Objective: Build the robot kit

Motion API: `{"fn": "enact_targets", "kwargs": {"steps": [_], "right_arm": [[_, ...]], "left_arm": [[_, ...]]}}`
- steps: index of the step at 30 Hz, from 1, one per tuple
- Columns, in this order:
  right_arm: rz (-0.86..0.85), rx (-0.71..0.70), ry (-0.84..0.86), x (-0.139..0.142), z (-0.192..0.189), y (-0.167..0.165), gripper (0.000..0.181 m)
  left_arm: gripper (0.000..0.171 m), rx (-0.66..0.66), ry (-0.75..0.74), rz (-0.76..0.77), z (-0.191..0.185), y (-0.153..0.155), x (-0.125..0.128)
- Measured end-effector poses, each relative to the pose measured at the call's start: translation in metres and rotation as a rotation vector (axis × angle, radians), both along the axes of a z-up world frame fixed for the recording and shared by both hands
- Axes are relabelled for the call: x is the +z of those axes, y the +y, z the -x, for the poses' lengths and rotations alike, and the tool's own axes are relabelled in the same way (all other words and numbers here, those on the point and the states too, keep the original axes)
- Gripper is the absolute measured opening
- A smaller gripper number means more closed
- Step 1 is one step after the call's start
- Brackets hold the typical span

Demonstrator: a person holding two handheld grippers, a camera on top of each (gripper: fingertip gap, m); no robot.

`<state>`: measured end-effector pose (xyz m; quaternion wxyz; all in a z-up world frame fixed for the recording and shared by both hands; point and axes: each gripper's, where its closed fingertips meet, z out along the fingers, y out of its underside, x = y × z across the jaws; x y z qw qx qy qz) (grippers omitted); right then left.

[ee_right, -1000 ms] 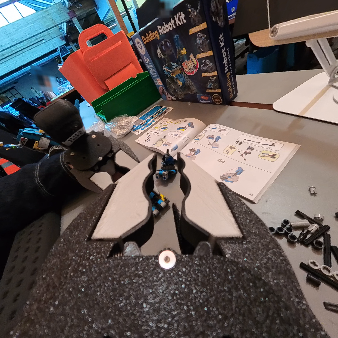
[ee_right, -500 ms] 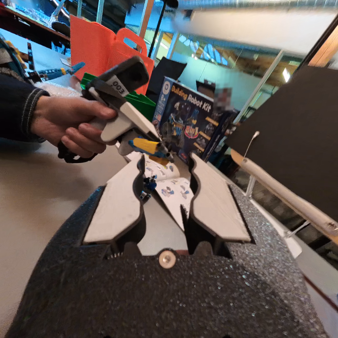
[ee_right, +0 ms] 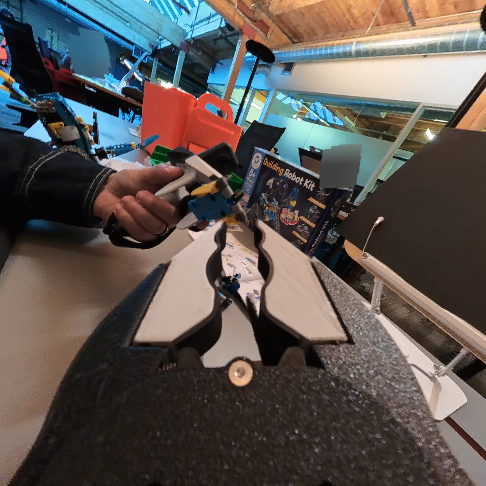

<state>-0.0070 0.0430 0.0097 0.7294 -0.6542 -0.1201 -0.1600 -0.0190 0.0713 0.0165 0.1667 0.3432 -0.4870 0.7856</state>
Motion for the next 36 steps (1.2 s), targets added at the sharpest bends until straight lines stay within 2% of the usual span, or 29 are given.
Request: {"fn": "enact_targets", "kwargs": {"steps": [3, 7, 9, 13, 18, 21, 25, 29, 33, 36], "right_arm": [[0.001, -0.003, -0.039, 0.001, 0.005, 0.002, 0.023], [0.074, 0.070, -0.054, -0.011, 0.018, 0.006, 0.024], [0.090, 0.096, -0.023, -0.013, 0.019, 0.006, 0.023], [0.051, 0.053, 0.000, -0.007, 0.014, 0.007, 0.023], [0.033, 0.020, 0.117, -0.006, 0.012, 0.017, 0.052], [0.041, -0.006, 0.129, -0.007, 0.009, 0.019, 0.058], [0.037, -0.028, 0.109, -0.007, 0.008, 0.021, 0.070], [0.028, -0.026, 0.103, -0.005, 0.007, 0.019, 0.067], [0.020, -0.050, 0.090, -0.003, 0.001, 0.017, 0.049], [0.037, -0.059, 0.067, -0.005, 0.000, 0.016, 0.048]], "left_arm": [[0.023, -0.040, 0.023, -0.013, 0.003, -0.007, -0.004], [0.023, -0.089, 0.041, -0.077, 0.010, -0.012, -0.012], [0.023, -0.081, 0.045, -0.064, 0.009, -0.008, -0.011], [0.023, -0.021, 0.036, -0.003, 0.000, -0.001, -0.005], [0.023, 0.068, 0.033, 0.092, -0.011, -0.002, 0.000], [0.022, 0.080, 0.039, 0.163, -0.014, 0.000, 0.004], [0.023, 0.058, 0.055, 0.146, -0.014, -0.010, -0.003], [0.022, 0.036, 0.048, 0.096, -0.011, -0.023, -0.009], [0.022, 0.026, 0.031, 0.050, -0.008, -0.029, -0.012], [0.022, 0.041, 0.017, 0.016, -0.008, -0.030, -0.014]]}}
